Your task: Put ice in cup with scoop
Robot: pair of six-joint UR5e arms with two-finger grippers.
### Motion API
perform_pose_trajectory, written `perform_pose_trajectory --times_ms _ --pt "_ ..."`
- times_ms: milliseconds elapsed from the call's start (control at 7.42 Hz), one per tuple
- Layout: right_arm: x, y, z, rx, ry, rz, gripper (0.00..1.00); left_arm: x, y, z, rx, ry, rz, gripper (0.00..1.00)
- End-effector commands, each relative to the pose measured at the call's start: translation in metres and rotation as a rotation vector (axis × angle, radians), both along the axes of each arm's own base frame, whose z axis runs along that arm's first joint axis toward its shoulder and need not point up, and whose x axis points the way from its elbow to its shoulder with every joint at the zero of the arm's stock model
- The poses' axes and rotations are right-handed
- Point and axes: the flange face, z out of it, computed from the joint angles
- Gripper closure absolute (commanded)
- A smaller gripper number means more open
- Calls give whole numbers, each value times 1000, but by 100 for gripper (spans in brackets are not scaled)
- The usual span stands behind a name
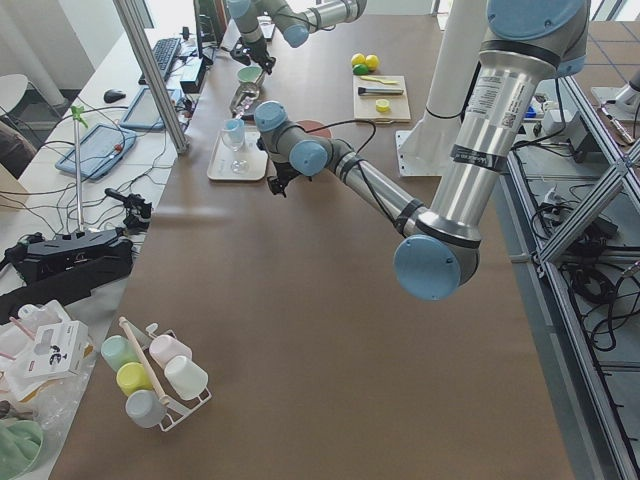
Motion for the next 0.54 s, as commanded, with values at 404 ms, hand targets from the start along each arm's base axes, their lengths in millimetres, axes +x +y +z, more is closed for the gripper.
perform_pose_trajectory --times_ms 404 --pt "-6 -2 -11 15 76 -54 100 -272 0 148 -403 -78 -556 1"
